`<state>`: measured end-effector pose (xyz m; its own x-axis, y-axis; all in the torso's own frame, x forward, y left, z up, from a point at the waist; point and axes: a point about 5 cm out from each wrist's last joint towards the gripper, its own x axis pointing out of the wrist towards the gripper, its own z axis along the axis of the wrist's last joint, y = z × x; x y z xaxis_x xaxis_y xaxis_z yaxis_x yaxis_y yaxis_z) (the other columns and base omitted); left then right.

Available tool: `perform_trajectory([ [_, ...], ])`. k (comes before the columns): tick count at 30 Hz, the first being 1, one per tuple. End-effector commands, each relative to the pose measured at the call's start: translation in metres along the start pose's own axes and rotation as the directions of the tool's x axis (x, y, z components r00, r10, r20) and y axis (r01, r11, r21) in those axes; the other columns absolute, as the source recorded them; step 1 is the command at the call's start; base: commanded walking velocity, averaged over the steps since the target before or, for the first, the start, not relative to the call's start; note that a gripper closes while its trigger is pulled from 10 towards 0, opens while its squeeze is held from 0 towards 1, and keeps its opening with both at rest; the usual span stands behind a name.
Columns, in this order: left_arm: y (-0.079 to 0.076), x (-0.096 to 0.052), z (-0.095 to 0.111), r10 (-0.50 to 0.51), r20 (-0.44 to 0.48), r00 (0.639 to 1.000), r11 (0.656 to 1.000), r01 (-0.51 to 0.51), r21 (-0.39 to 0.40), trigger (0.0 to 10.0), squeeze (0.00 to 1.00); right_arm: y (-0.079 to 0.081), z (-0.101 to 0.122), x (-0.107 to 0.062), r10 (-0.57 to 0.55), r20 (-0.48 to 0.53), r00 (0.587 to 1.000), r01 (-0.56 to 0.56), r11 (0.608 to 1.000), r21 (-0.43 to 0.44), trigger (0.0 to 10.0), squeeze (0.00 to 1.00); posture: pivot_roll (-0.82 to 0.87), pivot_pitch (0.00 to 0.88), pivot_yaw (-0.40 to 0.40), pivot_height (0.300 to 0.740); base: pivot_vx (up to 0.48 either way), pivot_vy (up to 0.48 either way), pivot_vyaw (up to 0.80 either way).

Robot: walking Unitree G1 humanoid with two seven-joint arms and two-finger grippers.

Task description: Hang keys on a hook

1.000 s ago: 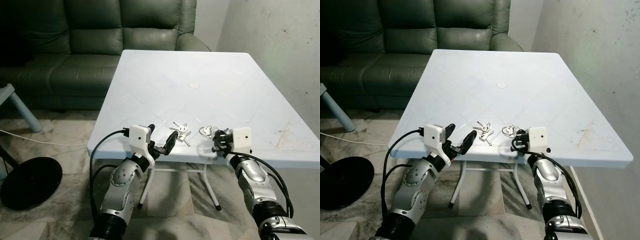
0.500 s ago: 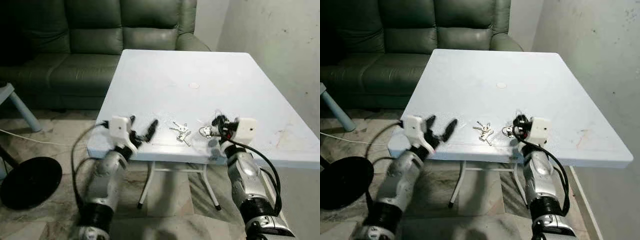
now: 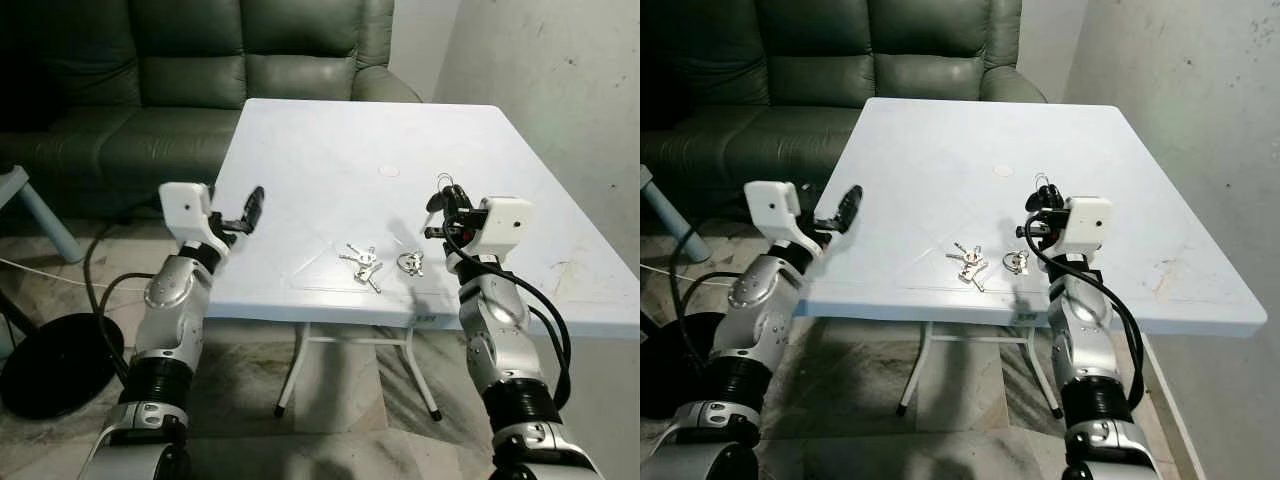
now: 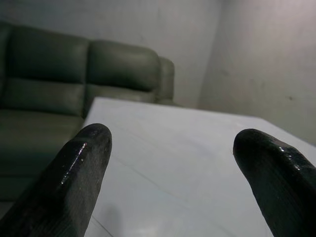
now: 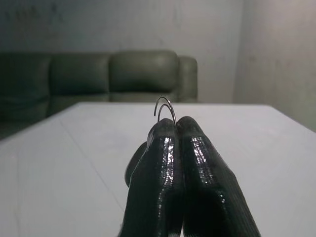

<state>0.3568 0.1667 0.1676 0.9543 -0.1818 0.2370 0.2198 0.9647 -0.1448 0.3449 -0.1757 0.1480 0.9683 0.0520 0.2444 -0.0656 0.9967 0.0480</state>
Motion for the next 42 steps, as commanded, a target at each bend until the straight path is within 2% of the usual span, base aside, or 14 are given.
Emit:
perform_trajectory([
  [1, 0.003, -0.004, 0.000, 0.023, -0.005, 1.000, 1.000, -0.023, 0.002, 10.0, 0.00, 0.002, 0.004, -0.001, 0.008, 0.012, 1.000, -0.008, 1.000, 0.014, 10.0, 0.00, 0.00, 0.000, -0.021, 0.732, 0.000, 0.000, 0.00],
  [7, 0.005, -0.016, -0.012, 0.082, -0.043, 0.996, 0.997, -0.082, -0.012, 10.0, 0.00, 0.008, -0.003, -0.016, 0.012, -0.018, 1.000, -0.013, 0.999, -0.037, 10.0, 0.00, 0.00, 0.000, -0.008, 0.732, 0.000, 0.000, 0.00],
  [10, 0.003, -0.015, -0.012, 0.081, -0.046, 0.996, 0.996, -0.082, -0.023, 10.0, 0.00, 0.013, -0.006, -0.018, 0.049, -0.048, 0.998, -0.051, 0.998, -0.043, 10.0, 0.00, 0.00, 0.005, -0.008, 0.732, 0.000, 0.000, 0.00],
  [15, 0.000, -0.010, -0.009, 0.085, -0.044, 0.995, 0.996, -0.086, -0.023, 10.0, 0.00, 0.016, -0.003, -0.019, 0.051, -0.048, 0.998, -0.053, 0.997, -0.047, 10.0, 0.00, -0.02, 0.004, -0.005, 0.732, 0.000, 0.000, 0.00],
  [23, -0.005, -0.005, -0.009, 0.054, -0.045, 0.998, 0.997, -0.056, -0.046, 10.0, 0.00, 0.008, -0.004, -0.021, 0.026, -0.079, 0.997, -0.031, 0.998, -0.064, 10.0, 0.00, -0.02, 0.007, -0.001, 0.732, 0.000, 0.000, 0.00],
  [26, -0.007, -0.007, -0.011, 0.035, -0.055, 0.998, 0.999, -0.036, -0.022, 10.0, 0.00, 0.007, -0.003, -0.022, 0.019, -0.090, 0.996, -0.026, 0.997, -0.075, 10.0, 0.00, -0.03, 0.006, 0.000, 0.732, 0.000, 0.000, 0.00],
  [29, -0.005, -0.008, -0.014, 0.038, -0.077, 0.996, 0.999, -0.040, -0.024, 10.0, 0.00, 0.006, -0.002, -0.022, 0.016, -0.086, 0.996, -0.027, 0.990, -0.135, 10.0, 0.00, -0.03, 0.009, 0.004, 0.732, 0.000, 0.000, 0.00],
  [33, -0.002, -0.008, -0.015, 0.065, -0.077, 0.995, 0.997, -0.068, -0.039, 10.0, 0.00, 0.006, -0.003, -0.024, 0.026, -0.072, 0.997, -0.037, 0.988, -0.151, 10.0, 0.00, -0.03, 0.010, 0.005, 0.732, 0.000, 0.000, 0.00],
  [42, -0.006, -0.007, -0.017, 0.064, -0.075, 0.995, 0.996, -0.069, -0.055, 10.0, 0.00, 0.010, -0.002, -0.023, 0.048, -0.077, 0.996, -0.058, 0.991, -0.124, 10.0, 0.00, -0.03, 0.005, 0.003, 0.732, 0.000, 0.000, 0.00],
])
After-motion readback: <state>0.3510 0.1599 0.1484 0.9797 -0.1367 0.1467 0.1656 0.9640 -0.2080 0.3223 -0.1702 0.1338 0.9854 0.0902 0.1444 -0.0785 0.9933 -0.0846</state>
